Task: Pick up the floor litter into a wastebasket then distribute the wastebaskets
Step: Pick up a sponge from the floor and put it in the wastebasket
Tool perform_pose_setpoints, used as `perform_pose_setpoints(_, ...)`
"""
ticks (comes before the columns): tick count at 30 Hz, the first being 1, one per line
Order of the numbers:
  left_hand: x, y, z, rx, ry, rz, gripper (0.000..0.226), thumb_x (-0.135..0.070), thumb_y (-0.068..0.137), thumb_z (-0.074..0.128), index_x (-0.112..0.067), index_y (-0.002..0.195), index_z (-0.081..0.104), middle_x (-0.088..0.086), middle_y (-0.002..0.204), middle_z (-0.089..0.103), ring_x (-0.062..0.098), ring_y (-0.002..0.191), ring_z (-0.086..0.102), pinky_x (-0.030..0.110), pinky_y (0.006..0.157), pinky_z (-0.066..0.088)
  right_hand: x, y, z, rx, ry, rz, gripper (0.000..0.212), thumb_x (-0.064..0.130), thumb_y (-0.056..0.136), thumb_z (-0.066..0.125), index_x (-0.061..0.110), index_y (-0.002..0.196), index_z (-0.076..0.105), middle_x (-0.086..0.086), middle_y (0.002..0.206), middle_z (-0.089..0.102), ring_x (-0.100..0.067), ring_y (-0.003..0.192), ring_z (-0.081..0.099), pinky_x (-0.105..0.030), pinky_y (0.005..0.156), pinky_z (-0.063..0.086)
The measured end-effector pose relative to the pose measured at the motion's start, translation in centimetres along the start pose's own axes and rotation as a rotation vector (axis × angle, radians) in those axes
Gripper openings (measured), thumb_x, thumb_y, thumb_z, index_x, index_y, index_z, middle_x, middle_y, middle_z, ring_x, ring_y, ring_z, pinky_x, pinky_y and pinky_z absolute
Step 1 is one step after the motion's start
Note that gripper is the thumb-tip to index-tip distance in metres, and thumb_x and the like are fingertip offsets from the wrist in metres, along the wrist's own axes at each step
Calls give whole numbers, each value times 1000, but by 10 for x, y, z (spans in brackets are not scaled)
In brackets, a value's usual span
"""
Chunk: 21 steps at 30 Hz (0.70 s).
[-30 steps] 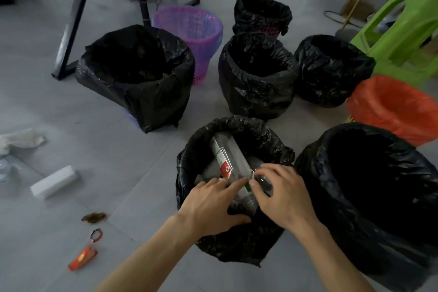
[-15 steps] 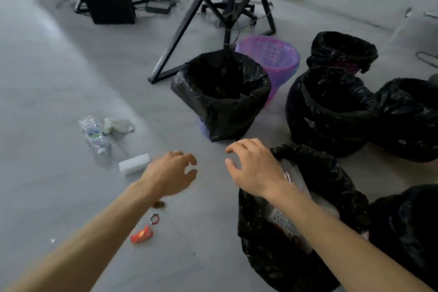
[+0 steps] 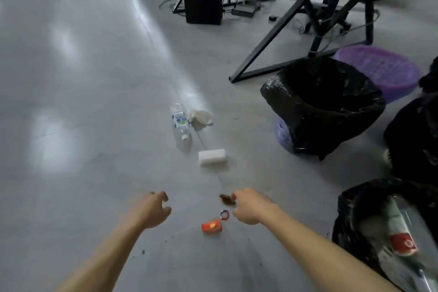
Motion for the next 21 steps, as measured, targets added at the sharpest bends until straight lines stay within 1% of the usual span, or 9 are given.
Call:
perform_pose_setpoints(2, -6, -3, 26, 37, -61, 20, 49, -47, 91, 51, -29, 137, 47, 5, 138, 51, 25, 126, 51, 41, 107, 39, 7, 12, 19, 9, 4, 14, 52, 40, 95, 51, 23, 144, 44, -12, 145, 44, -34, 135, 42, -43, 108, 41)
perform_pose_setpoints(4, -26, -10, 52, 90, -115, 84, 53, -45, 91, 52, -29, 141, 43, 5, 142, 47, 25, 130, 47, 39, 109, 38, 11, 23, 37, 14, -29, 18, 54, 41, 96, 49, 28, 148, 38, -12, 149, 35, -35, 139, 33, -46, 111, 37)
perform_pose_setpoints(7, -63, -12, 77, 102, -177, 197, 61, -39, 91, 53, -28, 148, 35, 7, 150, 38, 26, 137, 39, 35, 112, 34, 14, 39, 54, 24, -71, 26, 62, 37, 98, 49, 38, 154, 22, -11, 165, 5, -38, 147, 16, -49, 116, 27)
perform_pose_setpoints(9, -82, -12, 84, 82, -169, 258, 64, -36, 92, 53, -29, 151, 30, 7, 155, 31, 26, 141, 34, 35, 113, 31, 17, 47, 57, 7, -90, 9, 66, 34, 99, 49, 41, 156, 15, -8, 167, -11, -37, 151, 7, -49, 120, 20)
perform_pose_setpoints(11, -93, -10, 95, 68, -118, 293, 63, -35, 92, 53, -32, 150, 29, 5, 157, 29, 27, 141, 34, 38, 112, 33, 20, 54, 59, -9, -115, -22, 68, 32, 99, 49, 43, 156, 14, -6, 167, -15, -34, 152, 5, -49, 121, 16)
perform_pose_setpoints(13, -99, -11, 106, 55, -49, 316, 57, -37, 93, 52, -38, 147, 32, 2, 154, 32, 28, 137, 38, 42, 106, 39, 19, 61, 62, -14, -131, -36, 68, 33, 98, 50, 43, 156, 15, -4, 167, -14, -33, 152, 6, -48, 122, 16)
perform_pose_setpoints(15, -101, -12, 113, 25, -10, 330, 48, -39, 94, 52, -41, 139, 38, 0, 145, 40, 27, 131, 43, 42, 97, 42, 18, 66, 68, -17, -134, -50, 67, 37, 96, 54, 41, 154, 21, -1, 168, -6, -31, 151, 11, -46, 121, 19)
perform_pose_setpoints(18, -98, -10, 116, -28, 33, 348, 34, -36, 95, 52, -34, 128, 47, 2, 139, 43, 27, 126, 44, 40, 91, 41, 20, 67, 77, -52, -113, -88, 69, 42, 89, 63, 35, 151, 33, 2, 166, 14, -30, 146, 21, -40, 117, 30)
perform_pose_setpoints(21, -90, -7, 117, -59, 58, 334, 28, -31, 97, 48, -26, 124, 48, 5, 138, 43, 29, 125, 43, 39, 89, 40, 18, 62, 81, -133, -42, -116, 53, 40, 91, 62, 28, 141, 51, 1, 156, 37, -28, 139, 33, -34, 111, 37)
Point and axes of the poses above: each hand's wrist, its own y-axis towards the middle knuckle, its own z-axis out of the palm, x = y × z, the point moved 10 cm from there along y, towards the middle knuckle
